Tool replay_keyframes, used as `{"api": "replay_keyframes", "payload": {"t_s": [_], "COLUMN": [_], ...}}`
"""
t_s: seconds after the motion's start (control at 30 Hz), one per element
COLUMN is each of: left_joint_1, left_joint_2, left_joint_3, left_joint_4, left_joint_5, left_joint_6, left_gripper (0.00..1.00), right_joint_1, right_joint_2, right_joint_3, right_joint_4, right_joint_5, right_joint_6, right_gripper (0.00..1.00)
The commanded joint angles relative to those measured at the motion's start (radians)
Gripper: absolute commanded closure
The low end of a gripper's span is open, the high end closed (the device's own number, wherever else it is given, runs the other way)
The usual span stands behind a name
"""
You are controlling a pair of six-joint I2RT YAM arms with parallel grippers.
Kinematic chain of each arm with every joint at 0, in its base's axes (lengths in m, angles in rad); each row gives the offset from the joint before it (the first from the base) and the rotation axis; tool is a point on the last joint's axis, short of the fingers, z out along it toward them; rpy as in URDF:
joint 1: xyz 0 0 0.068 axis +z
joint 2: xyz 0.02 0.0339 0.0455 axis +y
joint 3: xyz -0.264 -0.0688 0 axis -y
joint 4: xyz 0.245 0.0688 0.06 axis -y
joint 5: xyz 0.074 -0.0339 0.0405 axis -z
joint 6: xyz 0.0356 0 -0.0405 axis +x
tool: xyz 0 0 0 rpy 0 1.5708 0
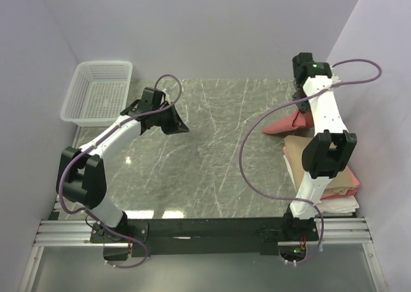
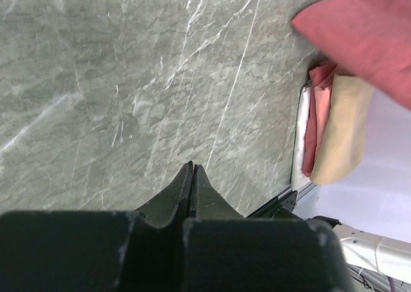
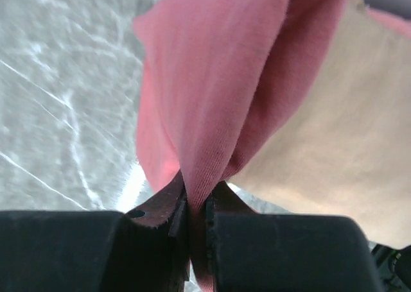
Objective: Fold and stack the t-shirts
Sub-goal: Neatly place the folded tshirt to the corner
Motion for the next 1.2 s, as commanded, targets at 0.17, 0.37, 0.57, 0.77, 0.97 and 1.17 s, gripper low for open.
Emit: {"api": "replay_keyframes", "payload": {"t_s": [0.17, 0.37, 0.57, 0.77, 0.97, 1.17], "left_joint_1": [0.001, 0.001, 0.001, 0.001, 0.0, -0.006], "left_joint_2": [-0.014, -0.007, -0.013, -0.03, -0.053, -0.071], "left_joint_3": [0.024, 0.017, 0.001, -0.019, -0.04, -0.075], "left_joint_4": [-0.012, -0.009, -0.009, -0.005, -0.002, 0.014], "left_joint_5": [0.006, 0.0, -0.006, -0.015, -0.017, -0.014], "left_joint_6": [0.035, 0.031, 0.031, 0.025, 0.02, 0.015], "left_gripper": [0.99, 0.99, 0.99, 0.99, 0.99, 0.99], "right_joint_1": [-0.065, -0.076, -0.084, -0.093, -0.096, -0.105], "right_joint_2": [-0.069, -0.124, -0.191, -0.263, -0.354, -0.458], "right_joint_3": [0.193, 0.215, 0.2, 0.125, 0.002, -0.18], "right_joint_4": [-0.102, -0.102, -0.1, -0.102, -0.099, -0.061], "right_joint_5": [0.026, 0.009, 0.012, 0.003, 0.02, 0.026], "right_joint_6": [-0.096, -0.116, -0.121, -0.121, -0.102, -0.086], "right_gripper": [1.0, 1.0, 1.0, 1.0, 1.0, 1.0]}}
